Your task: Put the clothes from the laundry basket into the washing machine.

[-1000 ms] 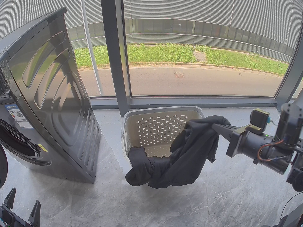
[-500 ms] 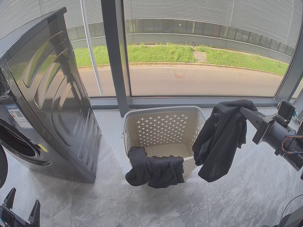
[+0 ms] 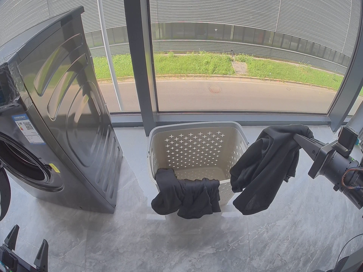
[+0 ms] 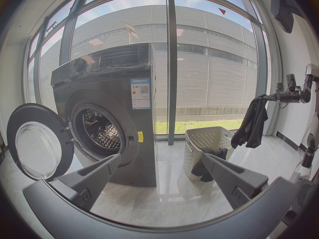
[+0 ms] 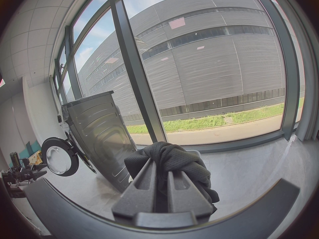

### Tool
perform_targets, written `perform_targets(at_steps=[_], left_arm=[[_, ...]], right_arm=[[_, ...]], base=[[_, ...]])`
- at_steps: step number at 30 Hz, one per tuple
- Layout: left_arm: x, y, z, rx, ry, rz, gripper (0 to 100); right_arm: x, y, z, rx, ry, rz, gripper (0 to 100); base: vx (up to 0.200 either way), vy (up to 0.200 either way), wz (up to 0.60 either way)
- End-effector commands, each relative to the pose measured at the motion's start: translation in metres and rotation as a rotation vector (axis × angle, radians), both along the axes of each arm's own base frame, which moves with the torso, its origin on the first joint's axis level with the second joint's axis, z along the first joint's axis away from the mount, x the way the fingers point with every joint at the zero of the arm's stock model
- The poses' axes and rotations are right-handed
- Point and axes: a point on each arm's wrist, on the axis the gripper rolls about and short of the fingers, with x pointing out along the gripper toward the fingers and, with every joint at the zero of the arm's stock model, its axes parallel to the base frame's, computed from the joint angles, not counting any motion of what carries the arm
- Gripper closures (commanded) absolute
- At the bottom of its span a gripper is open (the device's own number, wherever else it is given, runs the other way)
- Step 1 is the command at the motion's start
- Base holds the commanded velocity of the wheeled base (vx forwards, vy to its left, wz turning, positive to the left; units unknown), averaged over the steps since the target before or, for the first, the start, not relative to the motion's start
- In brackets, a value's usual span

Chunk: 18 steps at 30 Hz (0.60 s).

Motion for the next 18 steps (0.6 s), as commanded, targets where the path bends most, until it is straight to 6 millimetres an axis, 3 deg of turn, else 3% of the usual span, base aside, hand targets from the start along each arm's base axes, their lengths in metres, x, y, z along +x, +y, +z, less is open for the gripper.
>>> perform_targets(at_steps=[1,5,14,18], left_arm=[[-0.0002,-0.0001,-0.0044,0.011,-0.002,-0.002,0],[-0.0002,-0.0001,-0.0044,0.015,-0.002,-0.004,0],[0.0000,-0.0001,-0.0048,0.016,0.000,-0.004,0],[0.0000,-0.0001,-0.0043,0.013,0.000,-0.005,0]], right_arm=[[-0.0033,-0.0007,0.0023,0.006,-0.013,0.007,100],[-0.0090,-0.0038,0.0048,0.009,-0.022,0.018,100],[-0.0089,-0.0051,0.0043,-0.004,-0.026,0.039,100],[-0.0100,-0.0058,0.0003,-0.013,-0.015,0.033,100]], base=[[-0.200,0.000,0.00],[-0.200,0.000,0.00],[0.000,0.000,0.00],[0.000,0.200,0.00]])
